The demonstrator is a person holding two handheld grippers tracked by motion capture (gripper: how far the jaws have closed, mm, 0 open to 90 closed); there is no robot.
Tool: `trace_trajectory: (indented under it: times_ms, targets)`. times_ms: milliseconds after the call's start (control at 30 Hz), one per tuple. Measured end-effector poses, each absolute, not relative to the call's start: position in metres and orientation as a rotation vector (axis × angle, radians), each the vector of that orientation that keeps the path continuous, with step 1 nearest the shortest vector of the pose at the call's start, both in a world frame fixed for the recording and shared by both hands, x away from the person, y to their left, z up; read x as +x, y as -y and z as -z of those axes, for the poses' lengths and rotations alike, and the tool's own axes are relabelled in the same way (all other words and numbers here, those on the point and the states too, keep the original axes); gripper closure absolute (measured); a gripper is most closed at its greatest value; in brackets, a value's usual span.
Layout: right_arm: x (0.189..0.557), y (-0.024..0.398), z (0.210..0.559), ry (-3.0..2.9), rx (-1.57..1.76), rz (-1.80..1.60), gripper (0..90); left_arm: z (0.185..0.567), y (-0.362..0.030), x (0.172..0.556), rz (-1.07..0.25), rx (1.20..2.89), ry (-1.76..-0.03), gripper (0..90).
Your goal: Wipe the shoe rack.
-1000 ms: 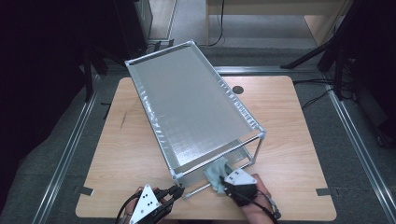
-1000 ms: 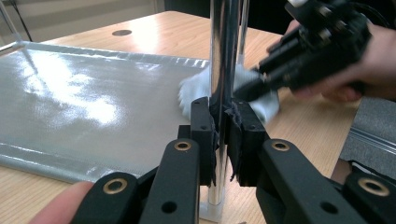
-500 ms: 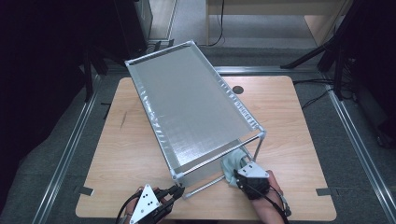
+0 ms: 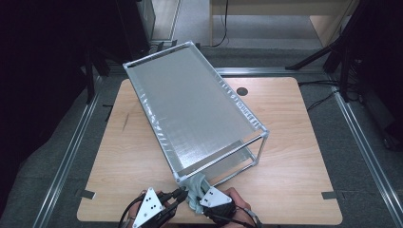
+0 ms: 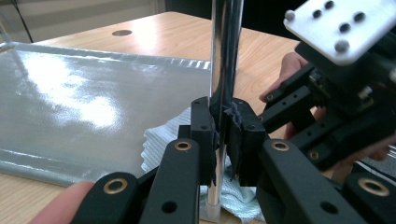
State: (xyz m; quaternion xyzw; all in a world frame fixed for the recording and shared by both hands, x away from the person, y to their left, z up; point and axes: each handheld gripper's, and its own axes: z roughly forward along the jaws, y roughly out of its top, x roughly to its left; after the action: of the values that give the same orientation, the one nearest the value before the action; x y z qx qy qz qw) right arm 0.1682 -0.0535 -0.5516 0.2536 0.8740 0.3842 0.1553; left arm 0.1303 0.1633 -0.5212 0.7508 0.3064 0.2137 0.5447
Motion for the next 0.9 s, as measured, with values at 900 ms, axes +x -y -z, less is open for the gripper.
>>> trace_trajectory:
  times_ms: [900]
  targets:
    - [0.241,0.207,0.539,-2.181,1.226,-0.956,77.9,0.521,-0.164,0.130,-0.516,1.788,-0.717,82.0]
